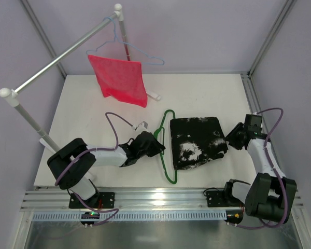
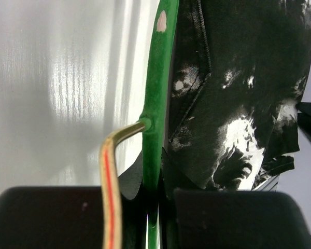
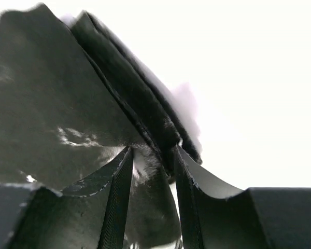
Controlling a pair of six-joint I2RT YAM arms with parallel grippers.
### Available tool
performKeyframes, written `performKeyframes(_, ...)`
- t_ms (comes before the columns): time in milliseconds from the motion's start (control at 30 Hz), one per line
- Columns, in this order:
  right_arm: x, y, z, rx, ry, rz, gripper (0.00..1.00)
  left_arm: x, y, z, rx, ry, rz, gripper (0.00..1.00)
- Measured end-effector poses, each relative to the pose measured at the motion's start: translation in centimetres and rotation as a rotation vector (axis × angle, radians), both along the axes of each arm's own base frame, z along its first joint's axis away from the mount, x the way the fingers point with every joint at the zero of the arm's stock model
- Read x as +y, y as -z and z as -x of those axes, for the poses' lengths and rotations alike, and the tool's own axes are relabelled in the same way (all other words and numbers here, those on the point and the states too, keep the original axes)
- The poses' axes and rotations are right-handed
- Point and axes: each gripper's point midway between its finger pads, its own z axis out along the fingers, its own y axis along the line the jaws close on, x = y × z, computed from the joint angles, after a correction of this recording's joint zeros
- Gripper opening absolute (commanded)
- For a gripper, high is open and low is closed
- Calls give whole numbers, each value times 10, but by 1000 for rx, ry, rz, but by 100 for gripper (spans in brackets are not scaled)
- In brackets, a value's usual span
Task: Place the trousers on the hanger
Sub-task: Place trousers on hanger
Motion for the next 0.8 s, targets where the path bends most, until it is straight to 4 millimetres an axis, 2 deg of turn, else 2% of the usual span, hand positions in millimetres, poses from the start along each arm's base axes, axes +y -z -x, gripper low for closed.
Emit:
performKeyframes(133, -14, -42, -4, -84, 12, 82, 39, 0, 2, 0, -1, 14, -7, 0)
performKeyframes(200, -14, -69, -11, -162, -4, 100, 33, -1, 2, 1, -1, 20, -8, 0)
performKeyframes(267, 0, -90, -19, -248, -67, 55, 28, -3, 1, 1, -7, 30, -5, 0)
performKeyframes(333, 25, -97, -25, -316, -170, -37, 28, -4, -1, 1, -12, 39, -1, 0)
performKeyframes(400, 52, -85, -24, -341, -276, -138, 28, -5, -2, 0, -13, 43, 2, 0)
performKeyframes(467, 70, -54, -12, -280, -332, -223, 25, -5, -3, 0, -14, 46, 6, 0)
performKeyframes(533, 76, -12, 10, -173, -319, -287, 25, -5, -3, 0, -15, 47, 7, 1)
performKeyframes(567, 76, 5, 22, -121, -294, -322, 21, -5, -3, 0, -14, 48, 7, 0)
performKeyframes(600, 76, 13, 26, -100, -269, -352, 20, -5, -3, 0, -14, 50, 6, 1)
performKeyframes(700, 72, 12, 24, -104, -220, -382, 18, -5, -3, 0, -14, 56, 4, 0)
performKeyframes(800, 71, 1, 24, -139, -220, -339, 18, -5, -4, 0, -19, 64, 1, 0)
